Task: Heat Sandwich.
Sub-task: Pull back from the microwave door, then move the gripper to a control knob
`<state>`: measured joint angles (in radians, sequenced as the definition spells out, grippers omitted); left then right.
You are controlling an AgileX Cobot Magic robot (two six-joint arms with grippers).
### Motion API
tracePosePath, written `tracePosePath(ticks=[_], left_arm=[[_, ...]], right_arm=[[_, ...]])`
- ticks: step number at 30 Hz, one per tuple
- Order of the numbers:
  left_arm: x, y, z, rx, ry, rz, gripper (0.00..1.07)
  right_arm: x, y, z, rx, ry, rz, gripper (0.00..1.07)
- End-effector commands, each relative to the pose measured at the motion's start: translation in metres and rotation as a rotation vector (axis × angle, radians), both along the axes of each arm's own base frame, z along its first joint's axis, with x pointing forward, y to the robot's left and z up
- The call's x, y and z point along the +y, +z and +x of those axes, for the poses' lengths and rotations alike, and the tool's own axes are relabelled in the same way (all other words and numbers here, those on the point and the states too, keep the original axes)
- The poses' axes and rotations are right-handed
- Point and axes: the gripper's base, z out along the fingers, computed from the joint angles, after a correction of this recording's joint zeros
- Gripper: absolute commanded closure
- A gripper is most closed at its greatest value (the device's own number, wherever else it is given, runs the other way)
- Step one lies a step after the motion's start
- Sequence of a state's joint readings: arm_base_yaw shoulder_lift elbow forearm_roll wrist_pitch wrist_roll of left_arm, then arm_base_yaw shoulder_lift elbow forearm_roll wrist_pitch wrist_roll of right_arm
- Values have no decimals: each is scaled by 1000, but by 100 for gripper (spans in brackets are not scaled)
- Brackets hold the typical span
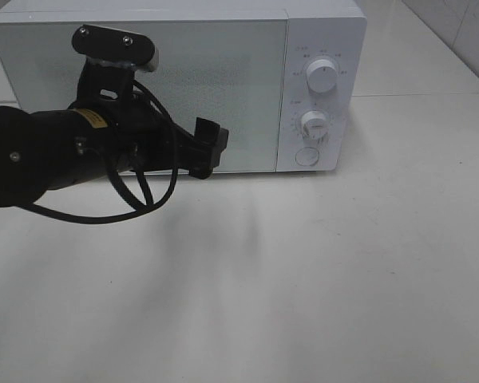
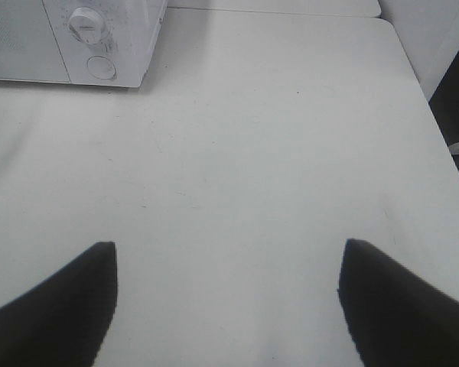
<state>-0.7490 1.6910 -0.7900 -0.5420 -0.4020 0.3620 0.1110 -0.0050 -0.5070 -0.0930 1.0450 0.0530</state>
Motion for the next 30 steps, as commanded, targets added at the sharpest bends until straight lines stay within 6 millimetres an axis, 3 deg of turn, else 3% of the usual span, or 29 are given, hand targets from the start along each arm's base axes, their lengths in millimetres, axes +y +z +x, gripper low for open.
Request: tracePosePath(ticks=[1, 9, 14, 22, 30], left_arm=[[1, 3, -10, 70, -38, 6, 5], [6, -2, -30, 322, -142, 78, 5], [24, -5, -33, 505, -158, 115, 5], [72, -1, -32, 774, -112, 126, 5], [111, 14, -36, 888, -64, 111, 5]], right_arm=[[0, 0, -3, -35, -7, 4, 31], [0, 0, -3, -35, -7, 4, 31], [0, 0, -3, -35, -7, 4, 31], [0, 0, -3, -35, -7, 4, 31], [0, 0, -3, -35, -7, 5, 31]])
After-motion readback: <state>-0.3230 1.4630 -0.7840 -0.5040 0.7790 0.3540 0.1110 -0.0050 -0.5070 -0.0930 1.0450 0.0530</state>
